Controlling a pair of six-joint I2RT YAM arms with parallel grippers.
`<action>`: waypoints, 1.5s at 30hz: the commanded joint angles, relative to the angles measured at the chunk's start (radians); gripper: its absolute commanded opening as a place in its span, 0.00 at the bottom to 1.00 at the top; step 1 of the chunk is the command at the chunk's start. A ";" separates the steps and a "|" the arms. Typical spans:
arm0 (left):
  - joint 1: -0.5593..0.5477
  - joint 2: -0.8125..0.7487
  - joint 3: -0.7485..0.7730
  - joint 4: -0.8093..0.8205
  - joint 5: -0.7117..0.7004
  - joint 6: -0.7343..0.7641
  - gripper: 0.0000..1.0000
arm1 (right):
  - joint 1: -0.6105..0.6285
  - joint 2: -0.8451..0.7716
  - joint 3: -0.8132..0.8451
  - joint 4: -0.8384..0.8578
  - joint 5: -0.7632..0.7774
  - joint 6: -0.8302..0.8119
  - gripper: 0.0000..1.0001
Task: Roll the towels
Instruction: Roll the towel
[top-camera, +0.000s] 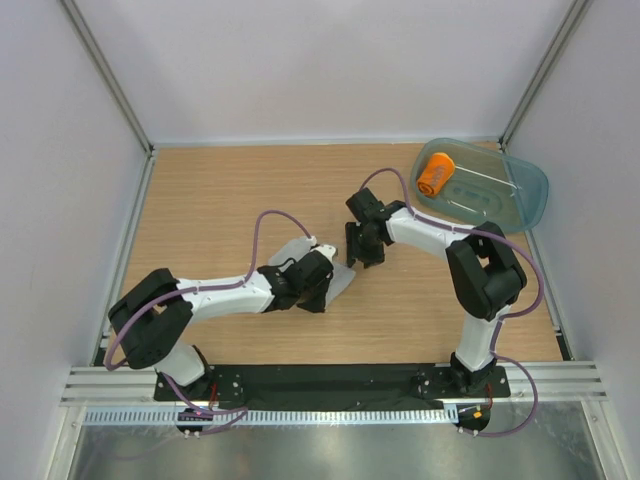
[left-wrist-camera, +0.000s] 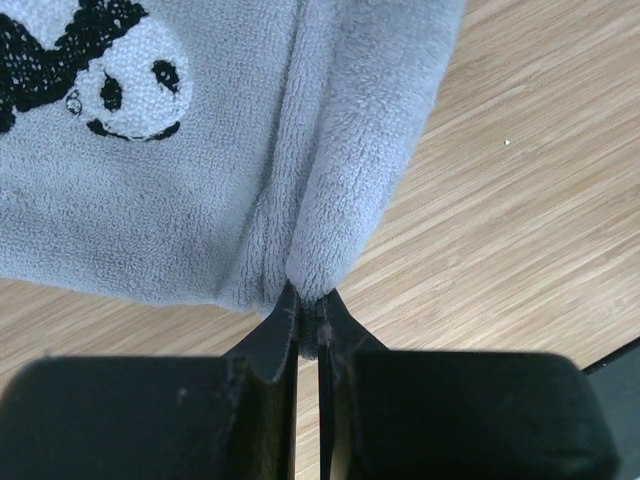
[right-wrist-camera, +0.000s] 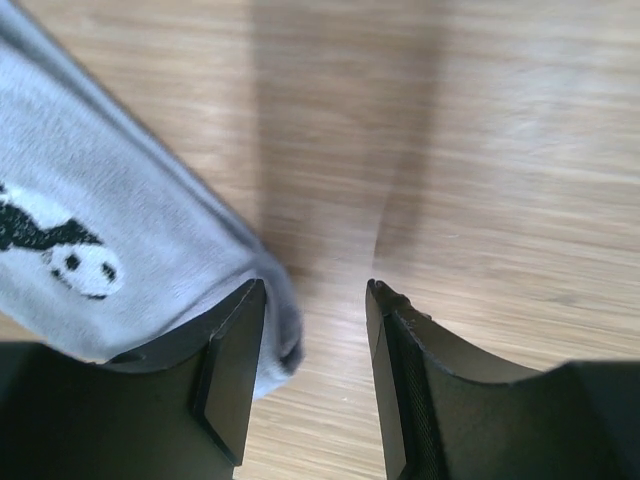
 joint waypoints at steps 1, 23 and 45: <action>0.032 -0.037 -0.019 -0.011 0.085 -0.014 0.00 | -0.044 0.000 0.055 -0.046 0.108 -0.048 0.51; 0.404 0.101 -0.137 0.398 0.761 -0.341 0.00 | -0.070 -0.459 -0.223 0.329 -0.317 0.011 0.33; 0.542 0.265 -0.200 0.522 0.880 -0.505 0.00 | 0.010 -0.201 -0.364 0.722 -0.464 0.131 0.22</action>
